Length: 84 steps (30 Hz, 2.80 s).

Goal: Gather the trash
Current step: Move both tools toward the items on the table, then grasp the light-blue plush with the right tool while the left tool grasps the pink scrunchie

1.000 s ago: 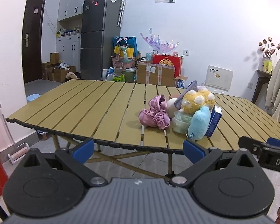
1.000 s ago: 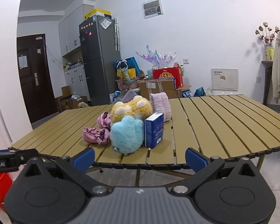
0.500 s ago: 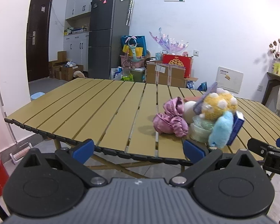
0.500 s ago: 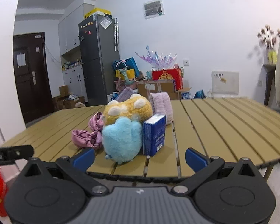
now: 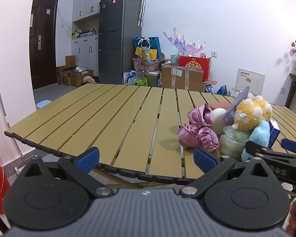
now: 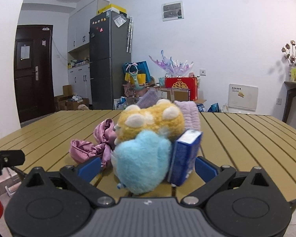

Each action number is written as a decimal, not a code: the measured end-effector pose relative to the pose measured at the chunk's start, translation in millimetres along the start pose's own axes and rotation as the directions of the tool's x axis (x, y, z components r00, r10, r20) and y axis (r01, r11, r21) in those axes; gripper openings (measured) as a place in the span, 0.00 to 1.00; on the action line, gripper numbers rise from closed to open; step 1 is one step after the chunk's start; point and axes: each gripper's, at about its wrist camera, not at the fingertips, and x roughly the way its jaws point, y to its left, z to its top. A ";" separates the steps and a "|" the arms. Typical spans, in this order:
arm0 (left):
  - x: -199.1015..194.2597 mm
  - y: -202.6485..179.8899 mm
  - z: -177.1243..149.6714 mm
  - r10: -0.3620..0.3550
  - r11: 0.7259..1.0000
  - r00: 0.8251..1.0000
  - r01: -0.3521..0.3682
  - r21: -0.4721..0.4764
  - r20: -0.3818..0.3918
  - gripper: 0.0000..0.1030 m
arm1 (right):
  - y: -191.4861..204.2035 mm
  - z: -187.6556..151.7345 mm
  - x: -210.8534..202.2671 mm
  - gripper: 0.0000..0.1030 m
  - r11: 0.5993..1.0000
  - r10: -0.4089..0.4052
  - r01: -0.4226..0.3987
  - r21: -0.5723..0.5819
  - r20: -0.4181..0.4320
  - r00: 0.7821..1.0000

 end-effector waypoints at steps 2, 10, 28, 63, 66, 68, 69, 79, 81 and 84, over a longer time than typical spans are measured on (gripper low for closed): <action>4.1 0.9 -2.7 -0.002 1.000 1.000 0.002 0.002 -0.016 1.00 | 4.8 -1.2 13.4 0.87 1.000 -0.008 0.008 0.000 -0.013 1.000; 9.5 7.6 -9.4 0.011 1.000 0.999 -0.011 -0.008 -0.039 1.00 | 8.8 -5.0 47.1 0.59 0.999 -0.051 0.051 0.018 -0.032 0.998; 5.3 4.8 -10.9 0.005 1.000 1.000 -0.005 -0.006 -0.030 1.00 | -3.2 -3.7 45.7 0.33 0.997 -0.012 0.013 0.071 -0.013 1.000; 59.3 -80.1 21.9 -0.001 0.996 1.000 0.002 0.093 -0.008 1.00 | -93.6 5.8 -13.9 0.32 0.987 -0.086 0.075 0.145 0.070 0.994; 78.5 -90.0 29.1 0.009 0.994 1.000 -0.007 0.109 -0.023 1.00 | -105.9 2.7 -12.6 0.32 0.983 -0.099 0.088 0.159 0.064 0.993; 92.8 -95.5 31.5 0.019 0.993 0.999 -0.014 0.118 -0.038 1.00 | -111.1 0.0 -9.8 0.32 0.981 -0.105 0.094 0.167 0.056 0.993; 100.5 -98.0 32.2 0.023 0.993 0.999 -0.017 0.121 -0.049 1.00 | -113.0 -0.9 -8.6 0.32 0.981 -0.109 0.098 0.169 0.053 0.993; 152.3 -97.4 26.2 0.033 0.996 0.991 -0.022 0.085 -0.127 1.00 | -128.9 -12.6 23.2 0.32 0.969 -0.139 0.133 0.206 0.013 0.990; 159.7 -99.1 25.1 0.034 0.995 0.991 -0.022 0.093 -0.132 1.00 | -130.3 -14.9 28.8 0.32 0.967 -0.140 0.134 0.216 0.012 0.990; 165.0 -99.0 20.3 0.010 0.997 0.990 0.001 0.077 -0.142 0.87 | -130.3 -16.0 34.9 0.32 0.966 -0.139 0.132 0.223 0.015 0.990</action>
